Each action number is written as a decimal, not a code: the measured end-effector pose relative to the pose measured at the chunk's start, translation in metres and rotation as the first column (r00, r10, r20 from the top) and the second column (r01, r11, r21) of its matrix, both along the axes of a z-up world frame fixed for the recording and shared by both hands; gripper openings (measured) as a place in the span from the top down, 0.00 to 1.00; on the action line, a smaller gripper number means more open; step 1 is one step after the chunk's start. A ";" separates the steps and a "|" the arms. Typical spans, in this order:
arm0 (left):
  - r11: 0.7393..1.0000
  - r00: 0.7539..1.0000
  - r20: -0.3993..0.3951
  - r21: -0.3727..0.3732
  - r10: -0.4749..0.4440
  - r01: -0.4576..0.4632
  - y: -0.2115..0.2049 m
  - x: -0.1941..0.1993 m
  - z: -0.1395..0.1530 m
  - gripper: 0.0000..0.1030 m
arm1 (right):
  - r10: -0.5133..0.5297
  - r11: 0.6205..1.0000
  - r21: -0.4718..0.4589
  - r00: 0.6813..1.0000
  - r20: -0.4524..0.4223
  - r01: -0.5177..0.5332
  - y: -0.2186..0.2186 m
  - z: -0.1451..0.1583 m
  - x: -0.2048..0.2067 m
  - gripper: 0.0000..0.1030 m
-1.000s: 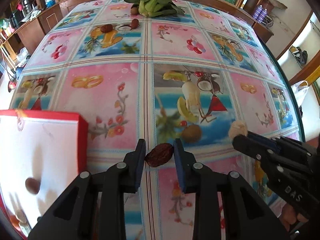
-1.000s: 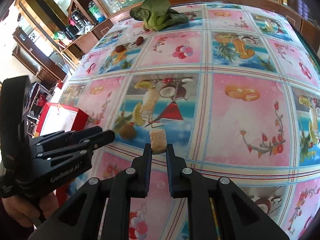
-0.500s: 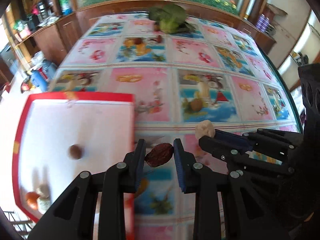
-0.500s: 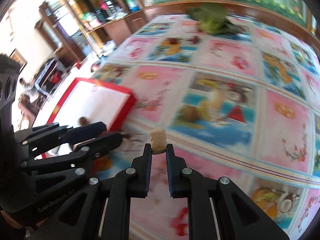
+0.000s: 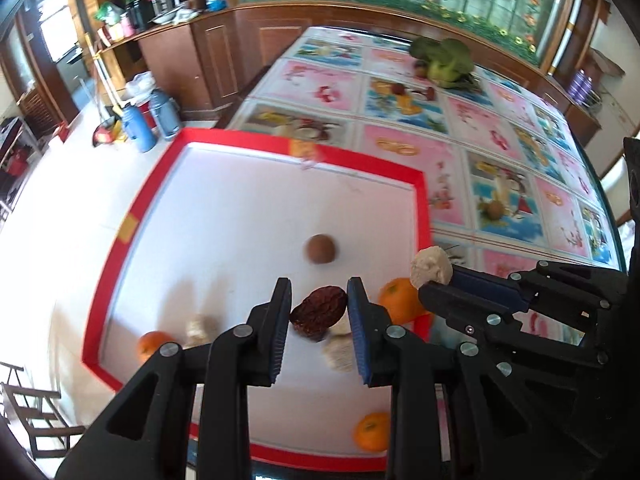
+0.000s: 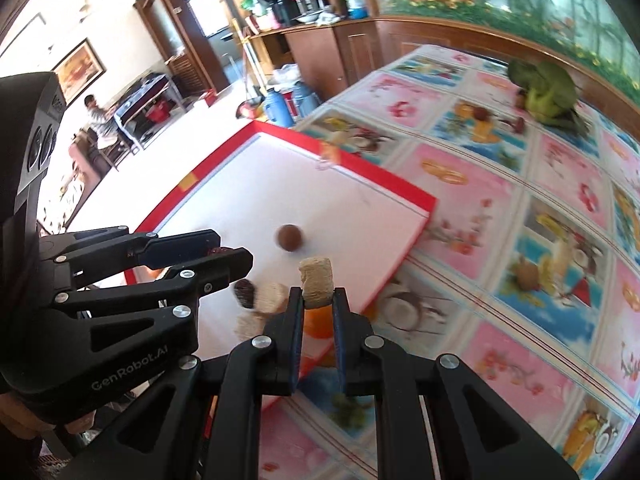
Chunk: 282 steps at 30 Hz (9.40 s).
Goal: Organize fruits
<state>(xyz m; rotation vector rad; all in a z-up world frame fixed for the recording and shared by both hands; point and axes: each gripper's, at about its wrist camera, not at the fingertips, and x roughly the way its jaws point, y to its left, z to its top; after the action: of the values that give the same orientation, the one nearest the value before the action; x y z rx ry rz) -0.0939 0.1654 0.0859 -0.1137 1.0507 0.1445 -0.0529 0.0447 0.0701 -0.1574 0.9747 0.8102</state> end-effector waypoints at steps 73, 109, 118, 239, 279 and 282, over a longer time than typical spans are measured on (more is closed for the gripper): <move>0.987 0.995 0.036 0.126 0.097 -0.101 0.030 -0.023 0.003 0.15 | -0.203 0.979 0.007 0.977 -0.063 0.204 -0.065 -0.003 0.019 0.63; 0.946 0.858 0.482 0.157 0.177 -0.284 -0.038 0.015 0.066 0.00 | -0.418 0.739 0.604 0.906 0.064 0.298 -0.202 0.015 0.069 0.40; 0.956 0.844 0.515 0.141 0.151 -0.257 -0.060 -0.011 0.059 0.00 | -0.479 0.701 0.661 0.864 0.158 0.268 -0.219 0.037 0.043 0.33; 0.945 0.772 0.619 0.145 0.143 -0.292 -0.042 -0.359 0.066 0.00 | -0.326 0.886 0.464 0.728 0.603 0.012 -0.109 0.077 -0.354 0.19; 0.950 0.730 0.667 0.104 0.153 -0.294 -0.018 -0.388 0.083 0.00 | -0.269 0.899 0.436 0.729 0.630 -0.046 -0.096 0.082 -0.365 0.19; 0.950 0.729 0.667 0.102 0.154 -0.294 -0.017 -0.389 0.083 0.00 | -0.265 0.899 0.435 0.732 0.628 -0.048 -0.095 0.082 -0.365 0.19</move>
<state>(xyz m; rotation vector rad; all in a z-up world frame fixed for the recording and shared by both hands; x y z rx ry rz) -0.4826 0.1479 0.1690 -0.0968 0.3034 0.4038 -0.4178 -0.0507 0.1525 -0.0040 0.0907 0.7494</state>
